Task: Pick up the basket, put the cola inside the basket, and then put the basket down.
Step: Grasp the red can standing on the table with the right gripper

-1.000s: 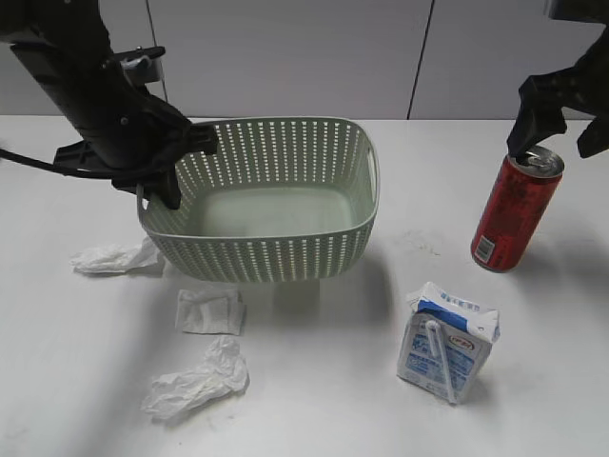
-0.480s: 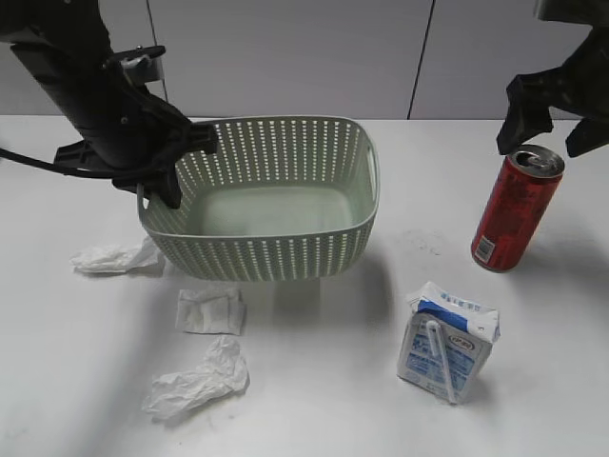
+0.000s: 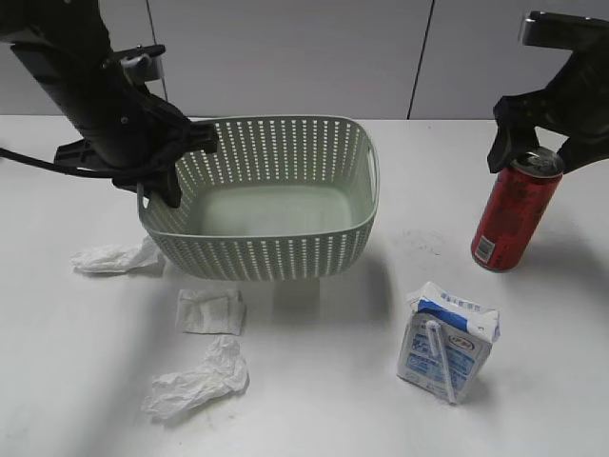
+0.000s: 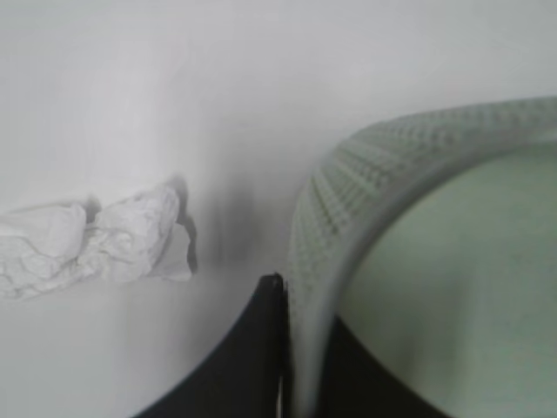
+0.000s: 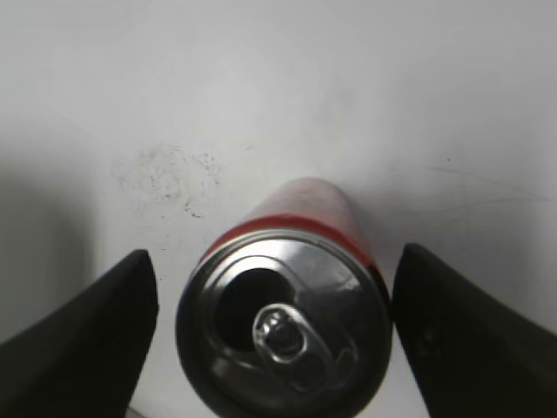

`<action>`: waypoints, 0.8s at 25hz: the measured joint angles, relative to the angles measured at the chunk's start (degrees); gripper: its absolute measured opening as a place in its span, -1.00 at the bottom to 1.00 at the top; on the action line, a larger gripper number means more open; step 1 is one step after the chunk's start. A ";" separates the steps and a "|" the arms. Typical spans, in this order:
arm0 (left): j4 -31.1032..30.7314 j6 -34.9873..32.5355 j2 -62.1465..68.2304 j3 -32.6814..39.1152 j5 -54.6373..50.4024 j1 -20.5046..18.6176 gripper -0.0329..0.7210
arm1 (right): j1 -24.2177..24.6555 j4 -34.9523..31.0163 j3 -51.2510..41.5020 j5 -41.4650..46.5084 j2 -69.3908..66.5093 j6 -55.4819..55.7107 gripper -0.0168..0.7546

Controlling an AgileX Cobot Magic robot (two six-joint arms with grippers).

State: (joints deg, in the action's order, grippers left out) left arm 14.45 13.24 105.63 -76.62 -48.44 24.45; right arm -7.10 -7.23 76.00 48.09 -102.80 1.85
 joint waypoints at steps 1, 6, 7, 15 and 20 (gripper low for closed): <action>-0.06 0.00 0.00 0.00 0.06 0.00 -0.91 | 0.00 0.25 0.00 0.00 -0.33 0.00 0.69; -0.18 0.00 0.00 0.00 0.43 0.00 -0.91 | 0.00 0.64 0.00 0.00 -1.25 0.06 0.65; -0.25 0.00 0.00 0.00 0.43 0.00 -0.91 | 0.00 0.64 0.00 0.00 -1.44 0.12 0.64; -0.25 0.00 0.00 0.00 1.54 0.00 -0.91 | 0.00 0.59 0.11 2.22 -3.99 0.50 0.52; -0.25 0.00 0.00 0.00 1.54 0.00 -0.91 | 0.00 0.80 0.11 2.27 -3.99 0.82 0.34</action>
State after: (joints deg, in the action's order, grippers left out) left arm 14.21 13.24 105.63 -76.62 -46.90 24.45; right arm -7.10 -6.43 76.12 50.36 -106.79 2.68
